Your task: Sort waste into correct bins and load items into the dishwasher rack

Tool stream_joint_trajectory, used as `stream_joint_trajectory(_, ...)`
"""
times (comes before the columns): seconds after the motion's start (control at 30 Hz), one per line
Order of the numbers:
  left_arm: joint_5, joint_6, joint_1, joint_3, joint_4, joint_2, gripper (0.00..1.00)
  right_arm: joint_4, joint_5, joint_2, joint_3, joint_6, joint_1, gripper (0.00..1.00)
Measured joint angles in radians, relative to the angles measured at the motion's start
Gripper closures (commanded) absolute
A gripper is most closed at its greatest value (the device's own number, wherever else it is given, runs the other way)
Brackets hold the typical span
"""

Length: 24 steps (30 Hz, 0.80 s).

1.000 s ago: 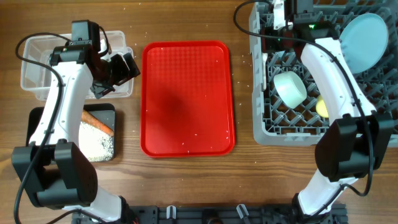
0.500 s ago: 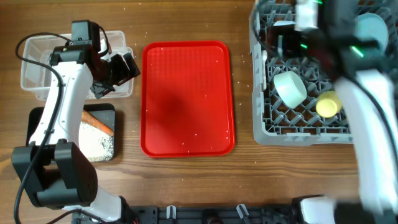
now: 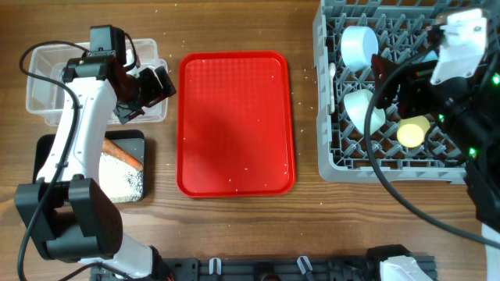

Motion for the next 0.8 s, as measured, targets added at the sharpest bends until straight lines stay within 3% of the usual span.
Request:
stream_joint_trajectory(0.2, 0.000, 0.000, 0.000, 0.000, 0.000, 0.000, 0.00, 0.259, 0.003, -0.076, -0.163, -0.003, -0.002, 0.00)
stream_joint_trajectory(0.33, -0.001, 0.000, 0.000, 0.000, 0.000, 0.000, 0.00, 0.563, 0.011, -0.211, -0.509, 0.021, -0.005, 0.00)
stream_joint_trajectory(0.5, -0.003, 0.000, 0.000, 0.000, -0.001, 0.000, 0.00, 0.919, 0.039, -0.500, -1.021, 0.140, -0.005, 0.00)
stream_joint_trajectory(0.67, -0.003, 0.000, 0.000, 0.000, -0.001, 0.000, 0.00, 1.011, 0.029, -0.779, -1.404, 0.198, -0.006, 0.00)
stream_joint_trajectory(0.8, -0.004, 0.000, 0.000, 0.000, 0.000, 0.000, 0.00, 1.014, 0.004, -0.974, -1.567, 0.222, -0.006, 0.00)
